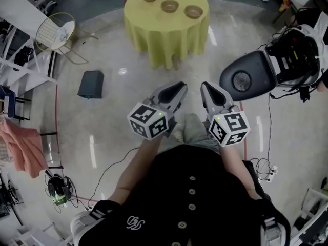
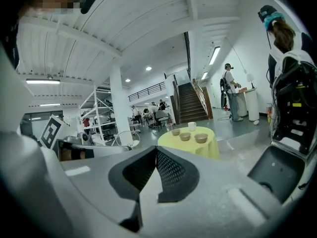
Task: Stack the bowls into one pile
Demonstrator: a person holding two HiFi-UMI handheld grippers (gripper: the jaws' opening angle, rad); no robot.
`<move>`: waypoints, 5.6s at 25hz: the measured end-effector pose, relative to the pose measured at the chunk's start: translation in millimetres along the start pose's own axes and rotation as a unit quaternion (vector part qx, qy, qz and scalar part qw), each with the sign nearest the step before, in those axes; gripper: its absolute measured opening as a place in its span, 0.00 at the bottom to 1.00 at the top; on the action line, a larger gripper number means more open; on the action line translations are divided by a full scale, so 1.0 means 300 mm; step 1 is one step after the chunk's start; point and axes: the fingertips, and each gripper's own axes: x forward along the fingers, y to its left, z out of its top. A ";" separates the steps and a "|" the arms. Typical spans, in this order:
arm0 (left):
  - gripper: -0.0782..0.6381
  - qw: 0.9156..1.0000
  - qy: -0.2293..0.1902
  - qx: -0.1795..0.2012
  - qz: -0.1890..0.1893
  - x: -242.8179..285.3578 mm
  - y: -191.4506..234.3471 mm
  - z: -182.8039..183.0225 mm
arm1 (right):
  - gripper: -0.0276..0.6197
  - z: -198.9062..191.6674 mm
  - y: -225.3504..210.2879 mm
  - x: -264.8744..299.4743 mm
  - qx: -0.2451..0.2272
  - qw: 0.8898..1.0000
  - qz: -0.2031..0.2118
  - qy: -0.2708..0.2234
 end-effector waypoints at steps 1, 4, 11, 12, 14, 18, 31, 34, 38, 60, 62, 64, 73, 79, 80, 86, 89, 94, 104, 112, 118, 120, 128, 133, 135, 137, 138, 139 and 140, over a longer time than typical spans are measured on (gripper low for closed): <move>0.18 1.000 0.002 -0.002 -0.001 0.009 0.010 -0.007 | 0.05 -0.003 -0.011 0.008 0.000 1.000 -0.002 0.000; 0.18 1.000 0.005 -0.007 -0.002 0.049 0.058 -0.015 | 0.05 -0.013 -0.054 0.053 0.002 1.000 -0.008 0.001; 0.18 1.000 0.004 -0.018 0.000 0.229 0.229 0.060 | 0.05 0.044 -0.207 0.280 0.006 1.000 -0.002 0.007; 0.18 1.000 0.004 -0.018 0.000 0.261 0.254 0.075 | 0.05 0.061 -0.235 0.314 0.006 1.000 -0.001 0.006; 0.18 1.000 0.003 -0.018 0.002 0.328 0.305 0.110 | 0.05 0.095 -0.292 0.384 0.005 1.000 0.002 0.006; 0.18 1.000 0.005 -0.013 0.006 0.463 0.390 0.187 | 0.05 0.164 -0.405 0.512 0.002 1.000 0.012 0.008; 0.18 0.999 0.008 -0.023 0.027 0.814 0.634 0.349 | 0.05 0.317 -0.656 0.845 0.001 0.999 0.048 0.014; 0.18 0.999 0.009 -0.028 0.027 0.875 0.666 0.365 | 0.05 0.332 -0.715 0.892 0.003 0.999 0.044 0.016; 0.18 0.999 0.014 -0.042 0.031 0.908 0.698 0.353 | 0.05 0.321 -0.754 0.912 0.015 0.999 0.037 0.019; 0.18 0.993 0.101 -0.052 -0.029 1.132 0.945 0.382 | 0.05 0.295 -0.973 1.129 0.091 0.993 -0.075 0.026; 0.18 0.992 0.110 -0.053 -0.035 1.149 0.984 0.391 | 0.05 0.296 -0.989 1.158 0.097 0.991 -0.091 0.026; 0.18 0.991 0.114 -0.055 -0.036 1.161 1.027 0.401 | 0.05 0.290 -0.999 1.191 0.104 0.989 -0.104 0.028; 0.18 0.984 0.151 -0.067 -0.060 1.231 1.160 0.392 | 0.05 0.244 -1.053 1.284 0.132 0.977 -0.159 0.047; 0.18 0.978 0.180 -0.080 -0.072 1.268 1.220 0.361 | 0.05 0.184 -1.085 1.319 0.151 0.967 -0.197 0.061; 0.18 0.977 0.184 -0.082 -0.072 1.274 1.229 0.354 | 0.05 0.168 -1.091 1.321 0.156 0.965 -0.203 0.066; 0.18 0.971 0.209 -0.090 -0.077 1.328 1.262 0.303 | 0.05 0.113 -1.153 1.331 0.175 0.953 -0.238 0.070; 0.18 0.969 0.219 -0.093 -0.072 1.340 1.282 0.279 | 0.05 0.094 -1.171 1.330 0.177 0.948 -0.254 0.069; 0.18 0.968 0.228 -0.093 -0.049 1.355 1.323 0.237 | 0.05 0.056 -1.194 1.352 0.186 0.946 -0.254 0.080; 0.28 0.959 0.257 -0.118 -0.018 1.366 1.350 0.131 | 0.21 -0.029 -1.232 1.382 0.215 0.942 -0.233 0.109; 0.29 0.961 0.243 -0.131 0.008 1.403 1.394 0.114 | 0.25 -0.083 -1.280 1.419 0.234 0.940 -0.215 0.125; 0.29 0.958 0.255 -0.132 0.013 1.408 1.407 0.083 | 0.25 -0.100 -1.278 1.450 0.240 0.940 -0.200 0.134; 0.29 0.958 0.253 -0.134 0.014 1.411 1.405 0.079 | 0.25 -0.102 -1.276 1.456 0.241 0.941 -0.195 0.136; 0.29 0.958 0.249 -0.142 0.006 1.419 1.383 0.061 | 0.25 -0.111 -1.283 1.434 0.244 0.942 -0.192 0.131; 0.29 0.958 0.247 -0.148 0.000 1.400 1.372 0.076 | 0.25 -0.083 -1.264 1.428 0.237 0.944 -0.193 0.125; 0.29 0.958 0.244 -0.149 -0.004 1.389 1.362 0.090 | 0.25 -0.066 -1.252 1.422 0.236 0.944 -0.195 0.120; 0.29 0.959 0.239 -0.152 -0.007 1.379 1.354 0.108 | 0.25 -0.047 -1.239 1.415 0.232 0.946 -0.195 0.117; 0.29 0.959 0.236 -0.153 -0.008 1.375 1.351 0.119 | 0.25 -0.036 -1.233 1.413 0.229 0.947 -0.195 0.115; 0.29 0.960 0.234 -0.155 -0.010 1.371 1.348 0.130 | 0.25 -0.026 -1.227 1.412 0.226 0.948 -0.195 0.114; 0.29 0.960 0.233 -0.155 -0.012 1.366 1.346 0.141 | 0.25 -0.015 -1.220 1.412 0.223 0.949 -0.195 0.113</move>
